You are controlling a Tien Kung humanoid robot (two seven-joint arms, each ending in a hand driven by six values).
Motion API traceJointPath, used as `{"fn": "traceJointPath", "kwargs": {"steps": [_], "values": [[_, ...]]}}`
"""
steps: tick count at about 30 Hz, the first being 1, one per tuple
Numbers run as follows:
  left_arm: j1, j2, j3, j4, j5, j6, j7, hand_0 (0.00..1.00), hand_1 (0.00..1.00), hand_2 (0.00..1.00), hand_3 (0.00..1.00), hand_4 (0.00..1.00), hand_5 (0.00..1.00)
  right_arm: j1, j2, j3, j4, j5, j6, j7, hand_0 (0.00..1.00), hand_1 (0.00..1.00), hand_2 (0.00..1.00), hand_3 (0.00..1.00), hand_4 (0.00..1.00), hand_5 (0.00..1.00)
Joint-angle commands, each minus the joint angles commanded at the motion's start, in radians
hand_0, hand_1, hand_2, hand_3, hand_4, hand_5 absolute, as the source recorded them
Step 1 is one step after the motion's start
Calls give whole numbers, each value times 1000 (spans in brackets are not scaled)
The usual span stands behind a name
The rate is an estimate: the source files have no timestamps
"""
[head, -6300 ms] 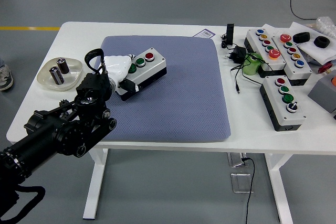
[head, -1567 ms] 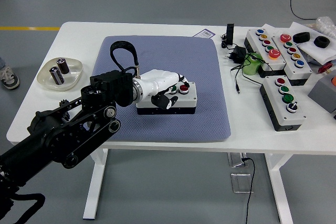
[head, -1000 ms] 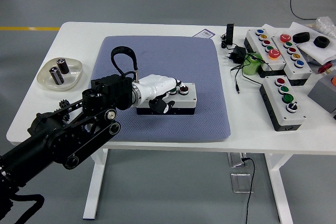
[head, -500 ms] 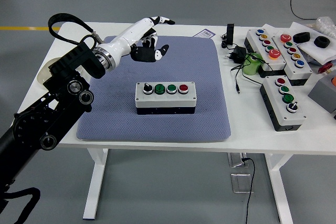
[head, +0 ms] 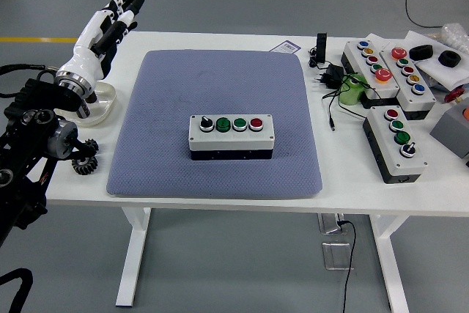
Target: Pick up the button,place it on the desk,press the button,press the button
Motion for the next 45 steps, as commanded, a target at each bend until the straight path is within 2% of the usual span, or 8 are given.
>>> {"fn": "traceJointPath", "kwargs": {"steps": [4,12,27,45], "values": [[42,15,-40,34,-86,-12,-25,933,935,978,929,708,998,-1,0,-6,-1,6,0,-1,632,540,562,636,229,247],[90,26,-76,53,-80,-21,-32,936,936,974,926,704,998,-5,3,-20,-3,19,0,-4,633,540,565,635,228,249],[95,26,-67,48,-78,-28,-30,937,935,969,921,694,998,-10,3,-8,-2,9,1,-4,633,541,566,636,227,245],[94,34,-91,78,-66,-12,-23,938,935,968,920,700,998,-6,2,-1,-1,-1,1,-5,633,541,565,635,227,246]]}}
